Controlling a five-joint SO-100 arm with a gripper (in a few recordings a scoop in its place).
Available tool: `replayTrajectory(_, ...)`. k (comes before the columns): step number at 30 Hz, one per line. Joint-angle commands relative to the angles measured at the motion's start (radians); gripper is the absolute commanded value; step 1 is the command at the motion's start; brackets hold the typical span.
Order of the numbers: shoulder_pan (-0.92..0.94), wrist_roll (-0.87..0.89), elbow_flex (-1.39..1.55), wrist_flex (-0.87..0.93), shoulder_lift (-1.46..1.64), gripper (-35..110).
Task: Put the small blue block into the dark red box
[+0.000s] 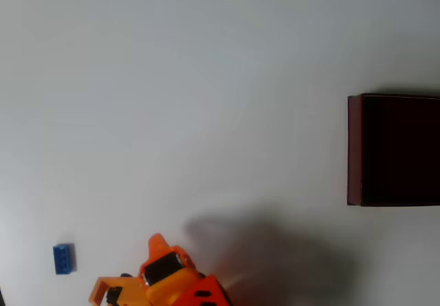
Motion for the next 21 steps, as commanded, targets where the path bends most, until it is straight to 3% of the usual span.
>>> replayTrajectory(1,-0.058,-0.026,0.011,0.011,0.020,0)
replayTrajectory(13,-0.055,-0.009,0.011,0.011,0.020,0)
replayTrajectory(16,-0.023,0.132,0.014,-0.021,0.014,0)
replayTrajectory(18,0.005,0.331,0.038,-0.133,0.008,0)
replayTrajectory(21,0.015,0.443,0.032,-0.202,0.006,0)
